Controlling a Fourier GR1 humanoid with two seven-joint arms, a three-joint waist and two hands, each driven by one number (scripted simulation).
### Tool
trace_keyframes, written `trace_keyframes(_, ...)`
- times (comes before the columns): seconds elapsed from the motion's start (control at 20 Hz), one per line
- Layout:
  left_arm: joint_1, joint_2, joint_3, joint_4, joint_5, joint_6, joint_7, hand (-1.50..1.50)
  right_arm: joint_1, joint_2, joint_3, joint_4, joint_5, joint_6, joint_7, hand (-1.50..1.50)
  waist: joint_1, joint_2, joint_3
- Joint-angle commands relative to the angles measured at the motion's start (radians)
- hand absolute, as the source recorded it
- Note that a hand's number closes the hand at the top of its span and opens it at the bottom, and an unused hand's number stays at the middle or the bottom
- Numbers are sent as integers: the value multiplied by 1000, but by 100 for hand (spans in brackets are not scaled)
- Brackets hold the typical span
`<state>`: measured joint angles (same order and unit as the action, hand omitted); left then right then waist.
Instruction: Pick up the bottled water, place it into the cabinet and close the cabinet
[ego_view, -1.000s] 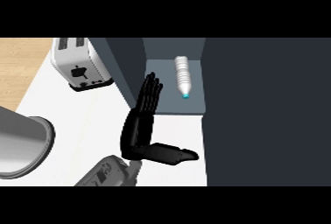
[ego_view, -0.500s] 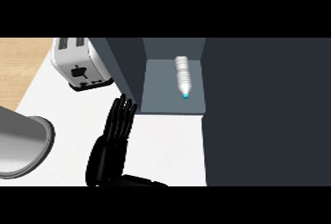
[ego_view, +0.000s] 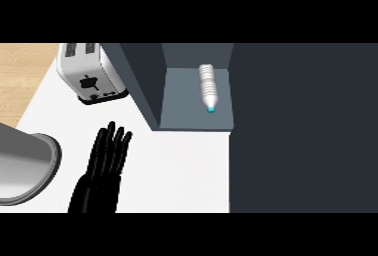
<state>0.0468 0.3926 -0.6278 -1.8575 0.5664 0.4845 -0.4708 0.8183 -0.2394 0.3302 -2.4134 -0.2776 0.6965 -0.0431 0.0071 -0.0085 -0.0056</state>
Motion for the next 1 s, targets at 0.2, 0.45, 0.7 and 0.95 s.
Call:
trace_keyframes(0.2, 126, 67, 53, -92, 41, -41, -34, -150, -89, 45, 206, -234, 269, -99, 171, 150, 8, -5, -3)
trace_keyframes(0.45, 160, 123, 123, -113, 75, -83, -39, -150, -211, 111, 392, -194, 422, -139, 247, 150, 14, -4, -4)
trace_keyframes(0.7, 191, 157, 160, -124, 112, -131, -38, -150, -373, 186, 462, -118, 496, -185, 338, 150, 28, -3, -6)
trace_keyframes(0.95, 240, 163, 170, -129, 118, -162, -77, -150, -474, 234, 514, -79, 508, -262, 437, 150, 22, -7, -6)
